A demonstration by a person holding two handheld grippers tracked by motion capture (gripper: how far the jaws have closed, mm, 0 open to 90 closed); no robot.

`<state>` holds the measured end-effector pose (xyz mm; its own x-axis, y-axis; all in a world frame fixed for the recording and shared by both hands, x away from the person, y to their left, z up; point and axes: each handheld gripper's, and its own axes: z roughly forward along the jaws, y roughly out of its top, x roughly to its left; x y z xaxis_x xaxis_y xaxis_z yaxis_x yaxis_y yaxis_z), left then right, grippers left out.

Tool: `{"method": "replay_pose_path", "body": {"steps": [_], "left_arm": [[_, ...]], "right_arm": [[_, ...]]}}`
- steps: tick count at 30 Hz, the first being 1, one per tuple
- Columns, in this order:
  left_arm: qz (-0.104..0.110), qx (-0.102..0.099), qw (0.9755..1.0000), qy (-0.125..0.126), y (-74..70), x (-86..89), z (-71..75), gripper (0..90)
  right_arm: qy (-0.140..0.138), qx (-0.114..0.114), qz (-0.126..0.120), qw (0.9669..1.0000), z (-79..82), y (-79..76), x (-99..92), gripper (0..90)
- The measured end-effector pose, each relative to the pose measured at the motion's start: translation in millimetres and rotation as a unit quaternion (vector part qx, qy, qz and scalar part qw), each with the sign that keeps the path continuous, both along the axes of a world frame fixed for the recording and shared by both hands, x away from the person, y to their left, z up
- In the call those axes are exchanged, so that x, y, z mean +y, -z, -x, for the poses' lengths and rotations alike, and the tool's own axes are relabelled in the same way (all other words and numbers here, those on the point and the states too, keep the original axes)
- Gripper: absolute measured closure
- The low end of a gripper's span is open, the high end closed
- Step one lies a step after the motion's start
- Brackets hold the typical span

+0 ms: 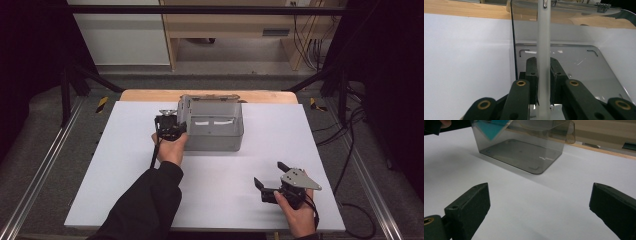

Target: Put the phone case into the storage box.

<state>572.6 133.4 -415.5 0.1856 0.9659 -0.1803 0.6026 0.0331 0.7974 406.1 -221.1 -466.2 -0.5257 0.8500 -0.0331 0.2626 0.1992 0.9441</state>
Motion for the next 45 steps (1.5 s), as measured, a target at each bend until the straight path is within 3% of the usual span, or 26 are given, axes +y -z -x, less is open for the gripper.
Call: {"method": "replay_pose_path", "body": {"steps": [16, 25, 36, 45], "left_arm": [[-0.001, -0.001, 1.0, -0.007, 0.2, -1.5, -0.2, 80.2], [-0.017, -0.009, 0.9998, -0.008, 1.2, -4.1, 0.1, 79.6], [-0.022, -0.013, 0.9997, -0.002, 1.4, -5.0, -0.2, 75.8], [-0.018, -0.015, 0.9997, 0.0, 1.3, -4.8, -0.2, 74.7]], "right_arm": [[-0.002, 0.004, 0.001, 1.0, -0.7, 0.6, 0.3, 3.7], [-0.005, 0.008, 0.001, 1.0, -0.9, 1.2, 1.2, 3.8], [-0.005, 0.01, 0.001, 0.9999, -1.0, 1.3, 1.2, 3.8], [-0.006, 0.01, 0.002, 0.9999, -1.3, 1.5, 1.3, 3.8]]}}
